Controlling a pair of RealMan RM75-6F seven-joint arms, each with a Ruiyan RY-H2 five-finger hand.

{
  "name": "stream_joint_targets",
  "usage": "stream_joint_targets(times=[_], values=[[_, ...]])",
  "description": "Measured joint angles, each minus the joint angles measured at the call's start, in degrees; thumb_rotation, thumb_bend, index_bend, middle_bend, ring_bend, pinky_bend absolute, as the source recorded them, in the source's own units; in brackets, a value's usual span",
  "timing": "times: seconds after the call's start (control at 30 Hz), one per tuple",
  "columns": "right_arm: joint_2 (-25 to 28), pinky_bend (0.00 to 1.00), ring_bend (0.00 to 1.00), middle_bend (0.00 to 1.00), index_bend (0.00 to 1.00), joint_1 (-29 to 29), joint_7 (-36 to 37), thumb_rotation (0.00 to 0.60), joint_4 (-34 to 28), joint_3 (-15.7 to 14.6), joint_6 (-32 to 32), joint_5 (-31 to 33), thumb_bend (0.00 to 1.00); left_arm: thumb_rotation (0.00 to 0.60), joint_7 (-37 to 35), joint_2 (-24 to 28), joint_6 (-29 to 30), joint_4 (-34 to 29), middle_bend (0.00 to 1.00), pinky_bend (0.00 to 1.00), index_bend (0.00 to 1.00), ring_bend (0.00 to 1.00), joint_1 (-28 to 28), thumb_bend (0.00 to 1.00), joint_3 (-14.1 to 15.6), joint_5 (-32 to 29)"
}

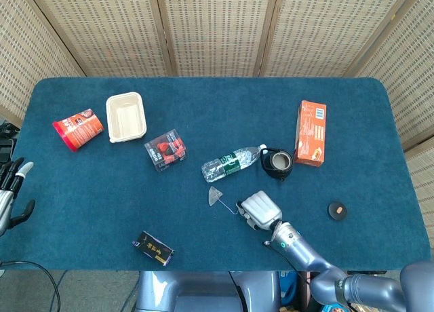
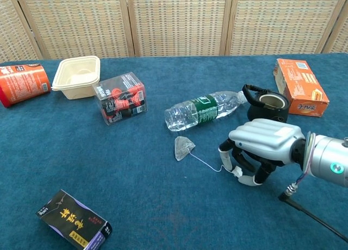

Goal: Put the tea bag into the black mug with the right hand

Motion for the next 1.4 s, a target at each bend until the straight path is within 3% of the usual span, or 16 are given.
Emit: stream_joint_targets(times=[1.4], values=[[0.3,0.97,0.79,0.79,0.56,1.4,0.4,0.600,1.2,-0.6,-0.6,0.9,0.49,0.600,-0.8,0.0,0.8,0.3,0.00,0.00,0.00,0.00,0.8,0.44,0.2,0.3]])
